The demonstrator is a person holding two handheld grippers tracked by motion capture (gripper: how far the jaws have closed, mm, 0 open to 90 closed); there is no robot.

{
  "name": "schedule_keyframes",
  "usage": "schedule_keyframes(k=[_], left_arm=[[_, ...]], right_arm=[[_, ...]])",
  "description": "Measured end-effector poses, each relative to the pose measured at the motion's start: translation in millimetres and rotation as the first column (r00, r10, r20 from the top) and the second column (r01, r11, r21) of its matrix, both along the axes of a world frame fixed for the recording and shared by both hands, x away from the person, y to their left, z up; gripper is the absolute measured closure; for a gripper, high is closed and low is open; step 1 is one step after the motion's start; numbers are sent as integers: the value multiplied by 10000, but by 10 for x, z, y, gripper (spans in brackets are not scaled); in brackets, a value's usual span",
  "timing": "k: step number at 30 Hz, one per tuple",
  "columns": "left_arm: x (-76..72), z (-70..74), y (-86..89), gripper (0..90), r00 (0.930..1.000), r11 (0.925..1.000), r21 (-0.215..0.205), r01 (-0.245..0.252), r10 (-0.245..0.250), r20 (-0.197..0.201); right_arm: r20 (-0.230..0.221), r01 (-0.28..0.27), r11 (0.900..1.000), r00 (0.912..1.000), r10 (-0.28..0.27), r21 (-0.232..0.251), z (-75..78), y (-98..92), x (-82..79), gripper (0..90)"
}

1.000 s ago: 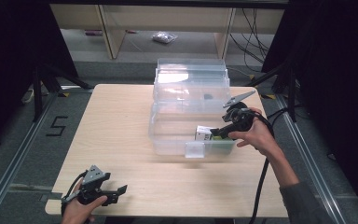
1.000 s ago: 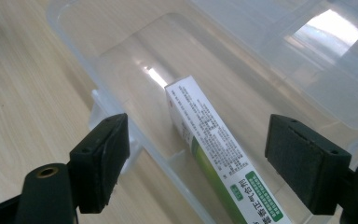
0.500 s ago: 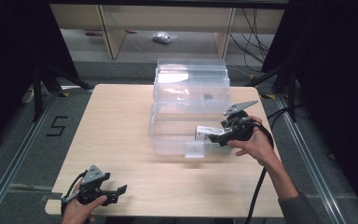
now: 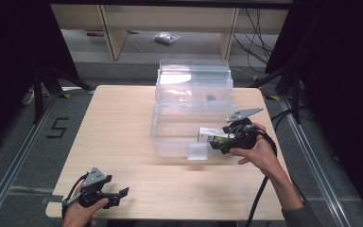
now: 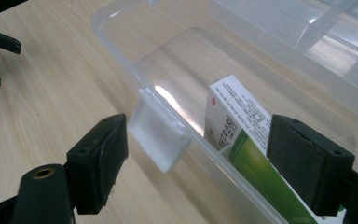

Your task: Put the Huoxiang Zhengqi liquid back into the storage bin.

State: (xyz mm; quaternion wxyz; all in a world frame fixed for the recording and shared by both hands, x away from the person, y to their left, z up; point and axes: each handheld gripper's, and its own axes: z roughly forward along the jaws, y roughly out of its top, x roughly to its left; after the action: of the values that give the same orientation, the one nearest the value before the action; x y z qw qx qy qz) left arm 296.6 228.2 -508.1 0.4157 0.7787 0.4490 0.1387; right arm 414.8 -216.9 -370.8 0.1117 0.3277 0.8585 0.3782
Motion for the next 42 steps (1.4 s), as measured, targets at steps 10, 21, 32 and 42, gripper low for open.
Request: schedule_keyframes(k=[10, 21, 32, 42], left_arm=[[-1, -4, -13, 148, 10000, 9999, -109, -83, 83, 40], [-4, -6, -22, 148, 9999, 9998, -160, -126, 126, 37], [-5, -5, -24, 148, 9999, 9998, -153, -134, 135, 52], [-7, -2, -24, 147, 9999, 9998, -156, -131, 132, 65]], right_arm=[[-139, 71, 9999, 9999, -70, 74, -51, -11, -115, 201], [-252, -271, 9996, 9993, 273, 64, -101, 8, -251, 202], [-277, -78, 9997, 9996, 84, 221, -182, 0, -353, 199], [-167, -246, 9990, 9995, 253, 360, -303, 46, -496, 186]])
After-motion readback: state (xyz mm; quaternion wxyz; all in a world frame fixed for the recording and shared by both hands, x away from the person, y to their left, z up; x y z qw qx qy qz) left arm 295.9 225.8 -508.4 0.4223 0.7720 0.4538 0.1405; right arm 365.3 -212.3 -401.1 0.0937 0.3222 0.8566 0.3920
